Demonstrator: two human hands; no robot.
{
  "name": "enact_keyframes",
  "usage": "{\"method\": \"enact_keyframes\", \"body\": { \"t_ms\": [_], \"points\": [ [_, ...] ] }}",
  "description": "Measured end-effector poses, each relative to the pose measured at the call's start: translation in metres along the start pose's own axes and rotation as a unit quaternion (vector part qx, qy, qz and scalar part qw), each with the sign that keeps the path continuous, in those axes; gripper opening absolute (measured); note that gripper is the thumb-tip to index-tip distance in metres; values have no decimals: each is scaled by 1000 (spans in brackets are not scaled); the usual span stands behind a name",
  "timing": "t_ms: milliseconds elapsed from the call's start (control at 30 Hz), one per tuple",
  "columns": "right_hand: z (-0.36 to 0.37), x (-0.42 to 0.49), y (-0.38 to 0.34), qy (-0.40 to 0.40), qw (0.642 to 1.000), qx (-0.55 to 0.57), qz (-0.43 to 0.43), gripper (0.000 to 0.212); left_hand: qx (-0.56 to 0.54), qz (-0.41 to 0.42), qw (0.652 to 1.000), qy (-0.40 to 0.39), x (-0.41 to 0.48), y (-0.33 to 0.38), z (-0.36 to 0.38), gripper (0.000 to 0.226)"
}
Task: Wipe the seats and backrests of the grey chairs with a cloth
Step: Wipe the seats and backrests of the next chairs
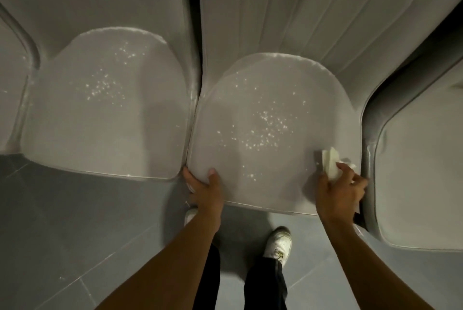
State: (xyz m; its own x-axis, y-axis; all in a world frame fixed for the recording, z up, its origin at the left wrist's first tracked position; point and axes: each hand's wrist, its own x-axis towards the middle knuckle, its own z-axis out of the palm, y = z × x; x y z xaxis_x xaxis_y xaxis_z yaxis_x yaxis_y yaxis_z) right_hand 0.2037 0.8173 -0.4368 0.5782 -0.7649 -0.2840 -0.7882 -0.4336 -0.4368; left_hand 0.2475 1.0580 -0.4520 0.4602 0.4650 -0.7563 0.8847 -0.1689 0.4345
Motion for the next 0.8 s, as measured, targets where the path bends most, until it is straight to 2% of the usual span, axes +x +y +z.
{"method": "enact_keyframes", "body": {
  "t_ms": [100, 300, 400, 500, 600, 733, 800],
  "points": [
    [11, 2, 10, 3, 999, -32, -30, 47, 40, -10, 999, 14, 10, -8, 6, 81],
    [14, 15, 14, 29, 998, 38, -41, 47, 41, -17, 998, 36, 25, -15, 15, 83],
    [30, 12, 0, -20, 989, 43, -138, 47, 42, -4, 998, 48, 29, -17, 20, 83],
    [45, -7, 3, -61, 966, -12, -251, 40, 47, 1, 998, 51, 34, -20, 21, 86],
    [36, -18, 23, -85, 939, -47, -329, 32, 50, -1, 998, 33, 40, -22, 20, 95],
    [19, 6, 46, -58, 918, -92, -382, 35, 59, -21, 998, 23, 42, -21, 19, 91],
    [18, 23, 41, -17, 934, -82, -348, 37, 62, -26, 997, 22, 41, -20, 20, 89]
  ]
}}
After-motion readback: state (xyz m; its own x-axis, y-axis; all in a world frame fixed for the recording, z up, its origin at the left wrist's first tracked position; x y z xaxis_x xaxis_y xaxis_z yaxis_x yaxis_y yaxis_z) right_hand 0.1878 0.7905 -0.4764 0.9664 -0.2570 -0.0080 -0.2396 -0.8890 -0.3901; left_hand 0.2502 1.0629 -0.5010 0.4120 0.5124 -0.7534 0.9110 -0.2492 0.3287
